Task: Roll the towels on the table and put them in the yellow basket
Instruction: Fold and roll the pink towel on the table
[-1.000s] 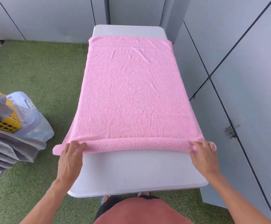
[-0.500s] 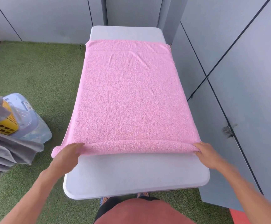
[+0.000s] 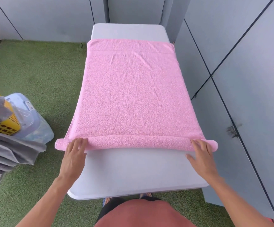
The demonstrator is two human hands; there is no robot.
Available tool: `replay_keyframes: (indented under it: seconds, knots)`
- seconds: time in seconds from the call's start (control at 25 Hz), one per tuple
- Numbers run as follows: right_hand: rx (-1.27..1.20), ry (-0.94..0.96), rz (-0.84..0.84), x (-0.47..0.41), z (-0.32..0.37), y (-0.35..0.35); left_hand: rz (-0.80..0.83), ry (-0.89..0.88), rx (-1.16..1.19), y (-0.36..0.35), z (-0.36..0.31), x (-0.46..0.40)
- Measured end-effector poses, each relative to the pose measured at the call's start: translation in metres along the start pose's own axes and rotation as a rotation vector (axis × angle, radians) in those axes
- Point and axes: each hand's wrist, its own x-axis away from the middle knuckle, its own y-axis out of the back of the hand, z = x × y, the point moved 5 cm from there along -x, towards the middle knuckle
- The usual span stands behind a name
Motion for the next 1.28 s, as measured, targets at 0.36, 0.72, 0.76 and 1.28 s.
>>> replay_keyframes:
  seconds: [0.36, 0.72, 0.76, 1.28]
  knots:
    - [-0.271, -0.136, 0.489, -0.024, -0.027, 0.019, 0.393, 0.110, 0.176, -0.004, 0.030, -0.019]
    - [0.058, -0.081, -0.157, -0.002, 0.007, 0.026, -0.145, 0.105, 0.044, 0.020, 0.004, 0.008]
    - [0.068, -0.051, -0.101, 0.003, 0.008, 0.018, -0.135, 0.058, 0.028, 0.015, -0.005, 0.016]
    - [-0.130, -0.195, 0.507, -0.034, -0.029, 0.009, 0.462, 0.120, 0.152, -0.009, 0.026, -0.027]
